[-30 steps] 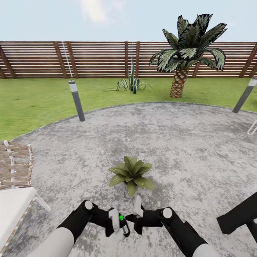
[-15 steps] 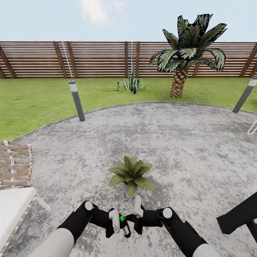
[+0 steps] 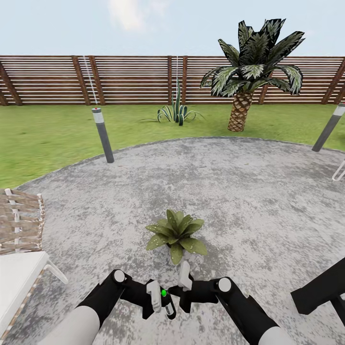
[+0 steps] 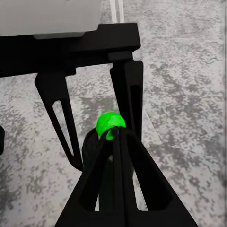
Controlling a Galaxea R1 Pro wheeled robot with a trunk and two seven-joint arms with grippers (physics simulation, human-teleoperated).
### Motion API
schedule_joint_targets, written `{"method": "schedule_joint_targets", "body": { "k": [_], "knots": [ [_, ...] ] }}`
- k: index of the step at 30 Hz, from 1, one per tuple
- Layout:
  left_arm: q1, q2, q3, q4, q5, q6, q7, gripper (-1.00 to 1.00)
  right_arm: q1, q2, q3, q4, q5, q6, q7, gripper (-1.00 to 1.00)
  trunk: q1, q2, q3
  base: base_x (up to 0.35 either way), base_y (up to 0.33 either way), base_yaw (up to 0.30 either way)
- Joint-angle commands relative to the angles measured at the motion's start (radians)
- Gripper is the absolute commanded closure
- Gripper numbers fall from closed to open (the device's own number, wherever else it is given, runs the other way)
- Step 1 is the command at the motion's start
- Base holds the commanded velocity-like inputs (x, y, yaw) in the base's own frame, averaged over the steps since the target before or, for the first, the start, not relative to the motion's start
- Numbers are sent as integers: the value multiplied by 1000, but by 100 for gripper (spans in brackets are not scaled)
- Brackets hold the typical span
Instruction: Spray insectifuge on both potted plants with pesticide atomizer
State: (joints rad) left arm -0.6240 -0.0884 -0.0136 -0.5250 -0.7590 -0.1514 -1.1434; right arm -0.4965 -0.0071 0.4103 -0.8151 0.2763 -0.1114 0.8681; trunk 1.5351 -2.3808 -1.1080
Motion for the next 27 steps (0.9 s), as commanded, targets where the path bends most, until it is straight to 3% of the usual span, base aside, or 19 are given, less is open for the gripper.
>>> {"method": "schedule_joint_targets", "body": {
  "k": [1, 19, 21, 23, 27],
  "knots": [
    [0, 0, 1, -1, -8, -11, -1, 100, -1, -1, 2, -2, 11, -10, -1, 100, 0, 0, -1, 0, 0, 0],
    [-1, 0, 7, 5, -5, -10, -1, 100, -1, -2, 1, -3, 11, -10, -2, 100, 0, 0, -1, 0, 0, 0],
    [0, 0, 7, 5, 10, -10, -2, 100, -1, -3, 1, -2, 11, -10, -2, 100, 0, 0, -1, 0, 0, 0],
    [0, 1, 4, 5, 48, -13, -3, 100, -1, -5, 1, -1, 11, -10, -1, 100, 0, 0, -1, 0, 0, 0],
    [0, 1, 3, 5, 57, -14, -5, 100, -1, -5, 1, -1, 11, -11, -1, 100, 0, 0, -1, 0, 0, 0]
  ]
}}
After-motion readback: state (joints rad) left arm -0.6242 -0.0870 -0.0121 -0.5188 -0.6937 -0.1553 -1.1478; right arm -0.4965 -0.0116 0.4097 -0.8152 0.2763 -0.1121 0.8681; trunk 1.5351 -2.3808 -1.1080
